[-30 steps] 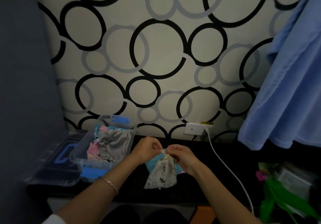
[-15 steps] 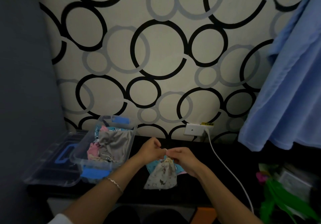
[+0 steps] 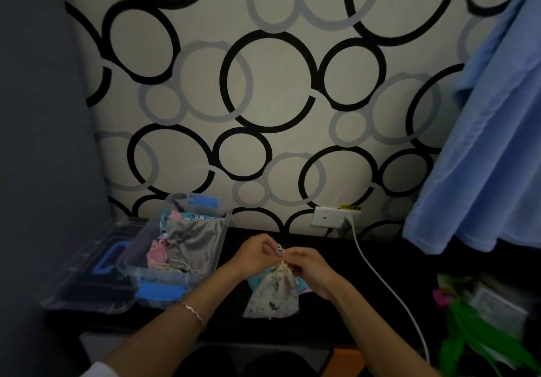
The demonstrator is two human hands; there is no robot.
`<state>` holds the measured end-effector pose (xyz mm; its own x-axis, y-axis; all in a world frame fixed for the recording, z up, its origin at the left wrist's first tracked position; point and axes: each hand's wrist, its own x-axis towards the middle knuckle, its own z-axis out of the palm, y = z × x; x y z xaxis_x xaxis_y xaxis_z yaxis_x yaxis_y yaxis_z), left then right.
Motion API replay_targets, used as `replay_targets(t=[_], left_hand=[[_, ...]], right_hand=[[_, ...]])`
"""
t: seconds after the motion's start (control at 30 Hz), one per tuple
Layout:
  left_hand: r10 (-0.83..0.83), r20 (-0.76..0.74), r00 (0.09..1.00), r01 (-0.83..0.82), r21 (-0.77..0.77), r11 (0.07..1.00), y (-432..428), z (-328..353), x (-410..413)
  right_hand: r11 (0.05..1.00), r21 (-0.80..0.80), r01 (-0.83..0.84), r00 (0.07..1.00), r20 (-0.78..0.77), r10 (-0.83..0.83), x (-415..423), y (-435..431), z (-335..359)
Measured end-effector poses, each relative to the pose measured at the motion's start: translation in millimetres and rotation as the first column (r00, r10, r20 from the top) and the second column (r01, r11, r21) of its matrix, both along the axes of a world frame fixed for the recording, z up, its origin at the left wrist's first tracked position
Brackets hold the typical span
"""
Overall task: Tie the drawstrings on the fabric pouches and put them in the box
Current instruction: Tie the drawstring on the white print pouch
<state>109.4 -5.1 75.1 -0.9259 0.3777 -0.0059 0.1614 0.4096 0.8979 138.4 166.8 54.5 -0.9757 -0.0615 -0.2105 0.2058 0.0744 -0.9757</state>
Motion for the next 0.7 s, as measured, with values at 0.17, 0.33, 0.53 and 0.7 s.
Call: replay_targets(t=[0.17, 0.33, 0.53, 0.7], left_hand=[[0.01, 0.055, 0.998, -0.009, -0.019, 1.0, -0.9, -0.4, 0.9], [0.03, 0.091, 0.995, -0.032, 0.02, 0.999, -3.8, -2.2, 2.1], [0.028, 0.29, 0.957, -0.052, 0.073, 0.996, -6.8, 5.5, 3.6], [0.009, 0.378, 0.926, -0.025, 0.038, 0.999, -5.3, 10.5, 1.5]], right_hand=[[1.0, -0.008, -0.004, 1.0, -0.011, 0.004, 0.3, -2.3, -3.9], [1.0, 0.003, -0.003, 1.0, -0.03, 0.003, 4.7, -5.3, -0.2], [0.997, 0.04, 0.066, 0.997, -0.03, -0.065, 3.3, -7.1, -0.6], [0.992, 0.097, 0.078, 0.996, -0.051, -0.073, 3.5, -10.1, -2.1]])
